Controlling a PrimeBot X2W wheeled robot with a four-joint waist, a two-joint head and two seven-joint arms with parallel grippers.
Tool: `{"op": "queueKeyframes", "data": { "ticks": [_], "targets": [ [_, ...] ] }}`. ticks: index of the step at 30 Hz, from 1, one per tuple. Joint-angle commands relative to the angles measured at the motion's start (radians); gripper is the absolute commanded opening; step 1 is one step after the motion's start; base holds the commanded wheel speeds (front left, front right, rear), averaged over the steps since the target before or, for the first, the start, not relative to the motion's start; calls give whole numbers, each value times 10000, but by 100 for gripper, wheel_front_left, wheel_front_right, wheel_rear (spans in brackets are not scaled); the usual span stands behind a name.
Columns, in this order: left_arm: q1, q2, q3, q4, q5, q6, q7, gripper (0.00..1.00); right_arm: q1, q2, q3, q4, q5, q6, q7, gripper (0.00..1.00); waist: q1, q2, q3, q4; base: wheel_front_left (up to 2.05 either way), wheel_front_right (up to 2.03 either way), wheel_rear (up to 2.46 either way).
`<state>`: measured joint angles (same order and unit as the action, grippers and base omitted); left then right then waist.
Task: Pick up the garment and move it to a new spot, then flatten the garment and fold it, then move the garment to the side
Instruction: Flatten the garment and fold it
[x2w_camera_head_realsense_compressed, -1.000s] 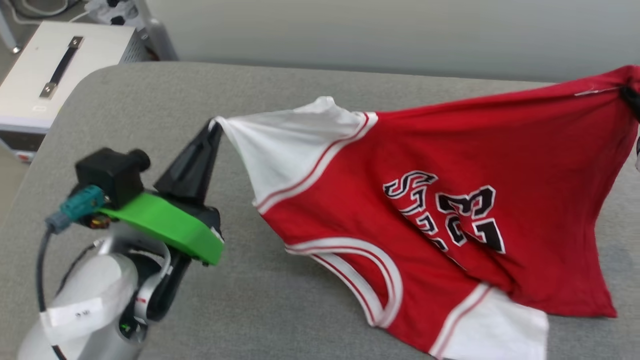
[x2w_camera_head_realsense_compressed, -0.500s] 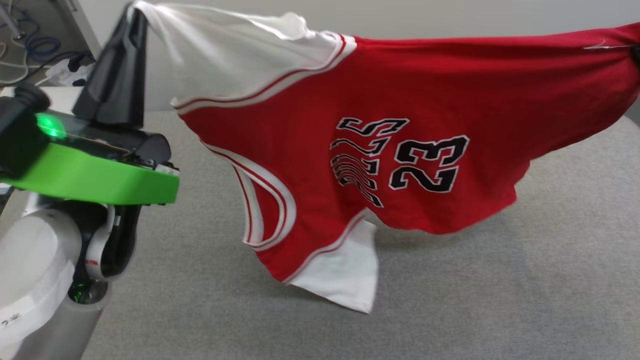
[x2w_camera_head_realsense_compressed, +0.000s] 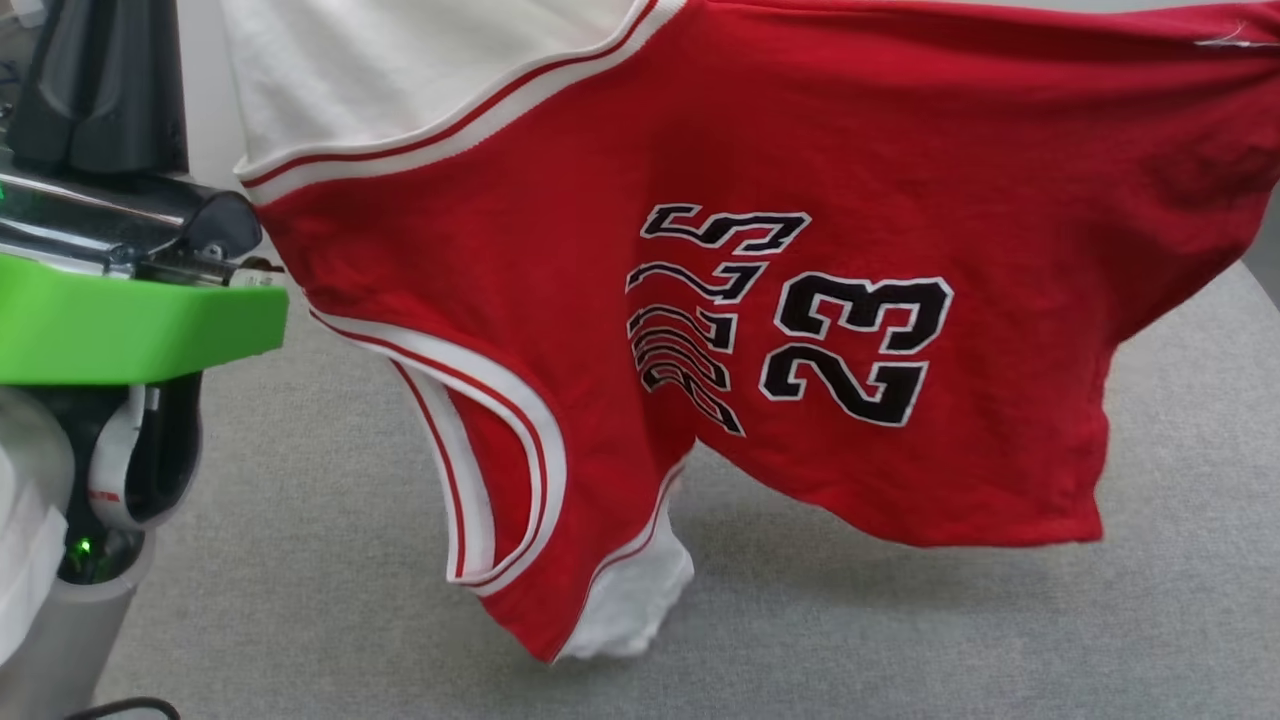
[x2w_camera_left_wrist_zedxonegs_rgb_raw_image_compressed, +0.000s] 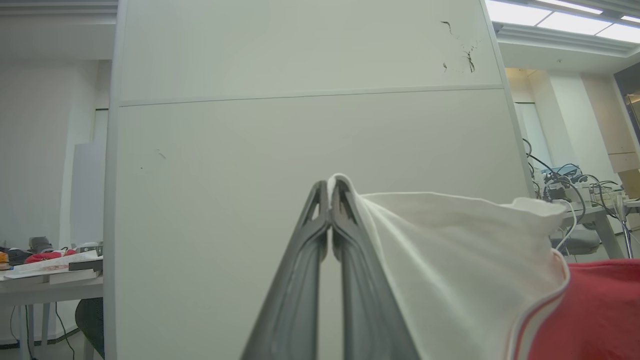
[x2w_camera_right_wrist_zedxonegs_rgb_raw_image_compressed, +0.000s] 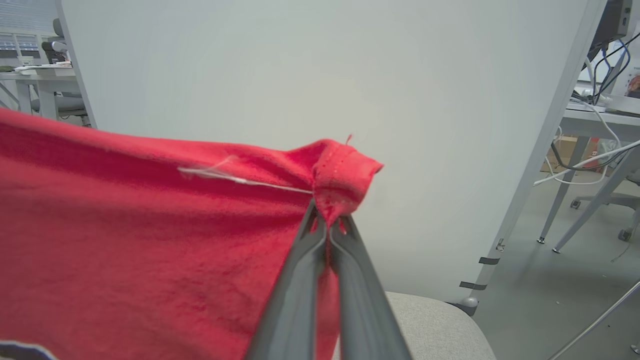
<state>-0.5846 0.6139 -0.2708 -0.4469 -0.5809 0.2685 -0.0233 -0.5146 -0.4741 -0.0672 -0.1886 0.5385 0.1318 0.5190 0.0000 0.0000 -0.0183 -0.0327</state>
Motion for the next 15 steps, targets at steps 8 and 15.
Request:
{"op": "queueKeyframes", "data": {
  "ticks": [8,15],
  "targets": [
    [-860,669,39,-12,124,-173,836,0,-445,74,-358,-363,-382,-11,-164,0,0,0,885,-26,0,0,0],
    [-2161,981,-165,638,272,-770,1205,0,-1709,-145,-379,37,-661,-11,-588,0,0,0,2458,54,0,0,0]
  ]
}}
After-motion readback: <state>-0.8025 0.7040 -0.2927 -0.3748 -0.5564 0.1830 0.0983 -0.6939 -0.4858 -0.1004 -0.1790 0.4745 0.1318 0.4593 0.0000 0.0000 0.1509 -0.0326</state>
